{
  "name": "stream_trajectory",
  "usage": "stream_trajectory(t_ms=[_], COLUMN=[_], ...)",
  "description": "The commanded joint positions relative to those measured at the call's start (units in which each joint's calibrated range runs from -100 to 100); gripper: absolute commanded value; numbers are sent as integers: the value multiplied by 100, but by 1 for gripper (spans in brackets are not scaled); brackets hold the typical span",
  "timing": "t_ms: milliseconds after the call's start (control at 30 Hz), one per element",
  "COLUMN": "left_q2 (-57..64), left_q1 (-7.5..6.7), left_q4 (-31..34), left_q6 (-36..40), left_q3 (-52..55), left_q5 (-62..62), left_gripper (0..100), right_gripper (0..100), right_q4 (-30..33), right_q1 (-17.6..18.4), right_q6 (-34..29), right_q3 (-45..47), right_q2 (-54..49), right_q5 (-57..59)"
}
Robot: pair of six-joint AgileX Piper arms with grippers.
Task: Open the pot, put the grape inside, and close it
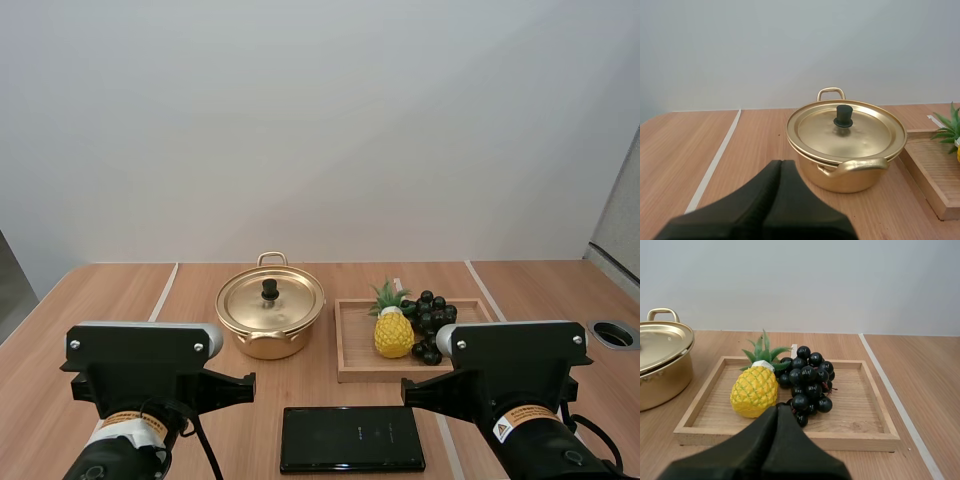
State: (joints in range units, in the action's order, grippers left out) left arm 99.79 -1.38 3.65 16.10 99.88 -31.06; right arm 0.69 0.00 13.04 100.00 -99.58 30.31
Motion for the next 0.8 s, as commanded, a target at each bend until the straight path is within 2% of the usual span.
stream_trajectory(t_ms=[0, 200, 367, 467, 767], left_q2=[21, 21, 21, 21, 21], left_q1=[8, 8, 8, 8, 8], left_q4=[46, 46, 46, 46, 46], left_q6=[15, 15, 15, 15, 15], left_q3=[12, 12, 12, 12, 12], left_q5=[180, 200, 1228, 1842, 1899], left_gripper=[0, 0, 0, 0, 0], right_gripper=[0, 0, 0, 0, 0], right_q4=[-297, -297, -296, -275, -205], right_q1=[2, 2, 2, 2, 2], right_q6=[0, 0, 0, 0, 0], right_q3=[0, 0, 0, 0, 0], right_q2=[-42, -42, -42, -42, -42], right_q5=[-73, -73, -238, -752, -2003])
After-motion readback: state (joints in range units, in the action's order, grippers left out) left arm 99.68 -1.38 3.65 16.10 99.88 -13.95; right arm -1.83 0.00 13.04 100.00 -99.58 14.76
